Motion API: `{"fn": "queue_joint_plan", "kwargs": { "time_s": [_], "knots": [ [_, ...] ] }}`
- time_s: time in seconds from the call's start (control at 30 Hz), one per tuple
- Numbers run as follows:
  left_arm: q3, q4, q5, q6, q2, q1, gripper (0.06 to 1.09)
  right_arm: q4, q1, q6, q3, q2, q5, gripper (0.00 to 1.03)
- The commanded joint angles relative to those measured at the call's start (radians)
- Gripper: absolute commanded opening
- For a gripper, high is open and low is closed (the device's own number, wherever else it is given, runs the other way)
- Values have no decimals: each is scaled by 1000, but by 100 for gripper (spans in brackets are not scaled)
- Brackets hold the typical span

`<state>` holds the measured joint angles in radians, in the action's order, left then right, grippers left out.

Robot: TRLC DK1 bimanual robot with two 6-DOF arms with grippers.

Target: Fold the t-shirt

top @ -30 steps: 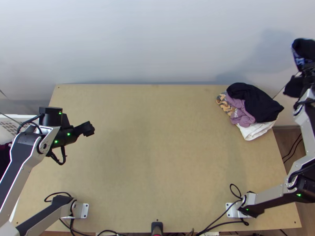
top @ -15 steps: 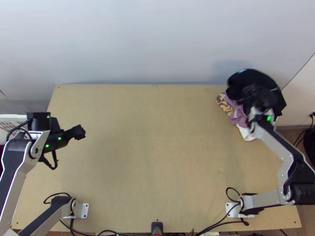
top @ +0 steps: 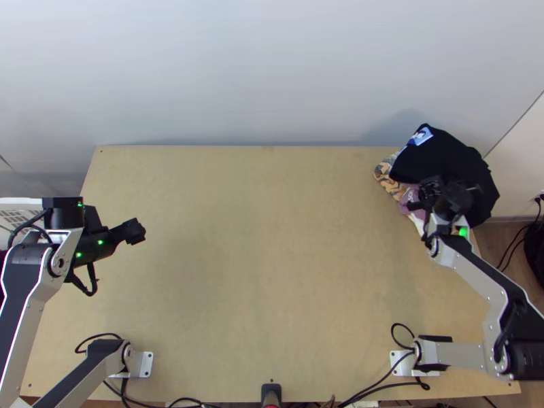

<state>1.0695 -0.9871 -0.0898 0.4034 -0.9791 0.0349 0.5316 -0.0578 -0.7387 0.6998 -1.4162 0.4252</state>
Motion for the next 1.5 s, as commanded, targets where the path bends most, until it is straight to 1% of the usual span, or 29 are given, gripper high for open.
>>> {"fn": "queue_joint_plan", "kwargs": {
  "time_s": [0.0, 0.03, 0.13, 0.27, 0.3, 0.4, 0.53, 0.6, 0.77, 0.87, 0.97, 1.07, 1.23, 1.37, 1.47],
  "knots": [
    [-16, -1, -1, 3, 8, -3, 105, -30, -27, 62, -2, 148, 4, 81],
    [-23, -1, -1, 3, 14, -1, 105, -55, -10, 71, 7, 184, 4, 85],
    [-46, -1, -1, 3, 23, -3, 105, -148, 39, 108, 64, 273, 4, 87],
    [-56, 2, -2, 8, 19, -4, 105, -163, 75, 122, 153, 272, 4, 89],
    [-56, 4, -2, 9, 16, -4, 105, -163, 73, 137, 182, 249, 6, 93],
    [-54, 5, -1, 20, 16, -16, 105, -168, 67, 171, 270, 171, 6, 98],
    [-46, -1, 1, 14, 19, -9, 105, -188, 84, 197, 325, 137, 4, 99],
    [-52, -1, 2, 5, 19, 0, 105, -185, 82, 225, 348, 99, 3, 99],
    [-59, -4, 9, 5, 5, -4, 105, -153, 32, 315, 480, -133, 6, 99],
    [-59, -21, 15, 6, 8, -3, 105, -150, -8, 398, 549, -276, 6, 99],
    [-59, -33, 21, 3, 11, -4, 105, -151, -31, 458, 532, -375, 6, 99],
    [-57, -35, 22, 3, 7, -4, 105, -148, -37, 496, 438, -437, 6, 99],
    [-71, -74, 28, -5, 14, -4, 105, -88, -66, 489, 299, -491, 6, 99],
    [-106, -82, 41, -41, 56, -4, 105, -79, -97, 499, 270, -497, -6, 99],
    [-100, -81, 44, -41, 57, -6, 105, -79, -102, 509, 245, -455, -23, 99]
  ]
}}
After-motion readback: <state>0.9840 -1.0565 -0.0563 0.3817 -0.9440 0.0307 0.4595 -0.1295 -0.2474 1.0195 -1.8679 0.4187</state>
